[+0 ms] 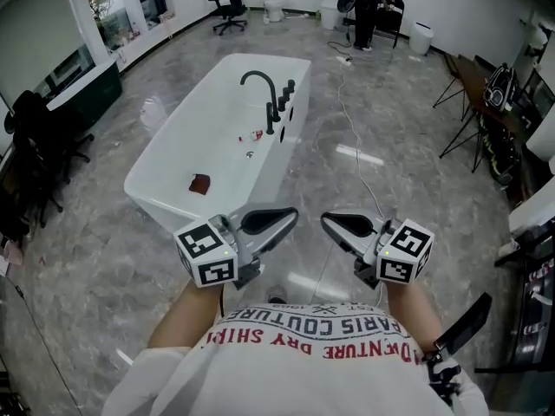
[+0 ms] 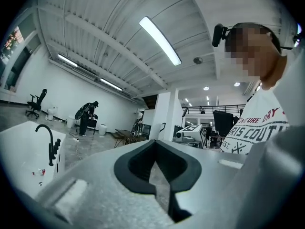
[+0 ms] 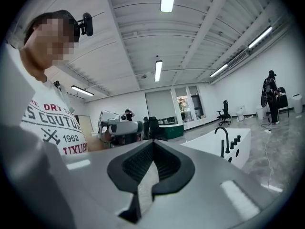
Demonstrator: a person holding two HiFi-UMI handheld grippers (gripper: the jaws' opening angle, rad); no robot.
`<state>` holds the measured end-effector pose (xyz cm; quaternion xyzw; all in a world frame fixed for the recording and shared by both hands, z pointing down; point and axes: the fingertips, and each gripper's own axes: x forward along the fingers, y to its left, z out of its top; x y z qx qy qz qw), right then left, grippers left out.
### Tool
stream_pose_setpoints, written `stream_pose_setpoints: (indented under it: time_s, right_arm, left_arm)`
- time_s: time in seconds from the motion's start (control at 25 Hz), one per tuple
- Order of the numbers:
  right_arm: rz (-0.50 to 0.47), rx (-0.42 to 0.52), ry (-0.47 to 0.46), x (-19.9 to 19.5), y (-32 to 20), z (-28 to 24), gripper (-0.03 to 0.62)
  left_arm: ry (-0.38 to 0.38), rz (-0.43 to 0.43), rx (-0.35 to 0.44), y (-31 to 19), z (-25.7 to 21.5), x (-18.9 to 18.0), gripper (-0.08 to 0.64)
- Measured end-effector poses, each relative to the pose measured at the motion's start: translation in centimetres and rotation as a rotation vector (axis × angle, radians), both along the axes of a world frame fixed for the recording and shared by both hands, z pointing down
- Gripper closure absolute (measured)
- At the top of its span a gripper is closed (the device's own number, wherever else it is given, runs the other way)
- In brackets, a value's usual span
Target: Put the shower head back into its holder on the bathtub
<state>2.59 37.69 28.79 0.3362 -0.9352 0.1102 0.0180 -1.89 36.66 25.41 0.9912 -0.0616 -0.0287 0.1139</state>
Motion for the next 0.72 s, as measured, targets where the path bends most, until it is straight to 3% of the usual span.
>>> stream_pose_setpoints:
  time_s: [0.36, 0.72]
  right_arm:
    - [-0.003, 0.015, -0.005, -1.2, 5.9, -1.1, 0.589]
    - [0.019, -0.052, -0.041, -3.6, 4.8, 2.2, 0.589]
  left_arm:
    - [-0.019, -0.058, 0.037, 5.5, -0.3, -1.7, 0.557]
    - [-0.032, -0.105, -0.011, 5.2, 3.3, -5.4, 0.557]
